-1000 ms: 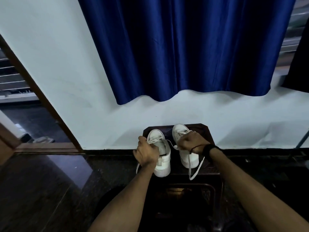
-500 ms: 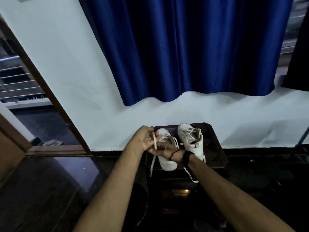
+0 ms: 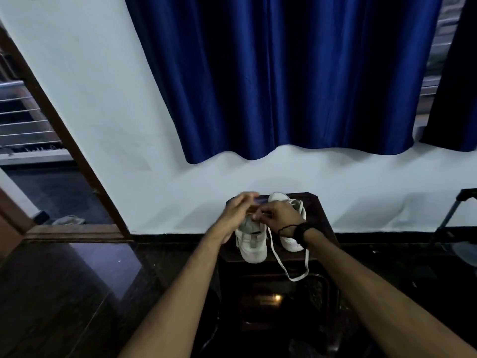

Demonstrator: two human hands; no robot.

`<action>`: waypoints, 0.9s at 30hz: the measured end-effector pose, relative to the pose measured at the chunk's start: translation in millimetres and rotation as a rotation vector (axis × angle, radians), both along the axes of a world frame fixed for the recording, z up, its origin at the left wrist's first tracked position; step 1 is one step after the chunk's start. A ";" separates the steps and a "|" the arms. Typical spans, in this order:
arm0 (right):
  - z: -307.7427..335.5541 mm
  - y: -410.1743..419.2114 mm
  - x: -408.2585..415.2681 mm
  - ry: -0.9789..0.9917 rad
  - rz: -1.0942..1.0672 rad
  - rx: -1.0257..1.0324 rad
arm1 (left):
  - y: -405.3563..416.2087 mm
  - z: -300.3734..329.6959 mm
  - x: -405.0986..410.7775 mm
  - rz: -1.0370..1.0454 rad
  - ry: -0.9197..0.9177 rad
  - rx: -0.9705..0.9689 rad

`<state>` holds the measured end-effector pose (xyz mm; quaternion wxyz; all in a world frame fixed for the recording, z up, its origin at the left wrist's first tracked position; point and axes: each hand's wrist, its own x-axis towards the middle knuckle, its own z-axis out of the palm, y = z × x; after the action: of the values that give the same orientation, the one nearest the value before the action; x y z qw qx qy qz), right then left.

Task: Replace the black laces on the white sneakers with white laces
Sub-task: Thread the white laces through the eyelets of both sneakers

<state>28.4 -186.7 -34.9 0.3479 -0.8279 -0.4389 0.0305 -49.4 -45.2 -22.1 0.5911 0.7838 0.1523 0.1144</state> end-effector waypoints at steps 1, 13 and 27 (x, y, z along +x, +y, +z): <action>3.4 4.1 -3.7 -0.083 -0.085 0.023 | -8.3 4.5 2.2 -0.107 0.052 -0.085; -12.2 4.7 4.6 -0.118 -0.141 0.115 | 1.2 -3.1 8.5 -0.100 0.119 0.125; -46.3 37.0 24.7 0.110 -0.376 -0.096 | 13.8 -41.0 27.9 0.366 0.241 0.701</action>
<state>53.0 -149.7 -81.1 0.3308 -0.9081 -0.2551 0.0310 -21.5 -31.4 -63.0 0.2361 0.9054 0.3092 0.1702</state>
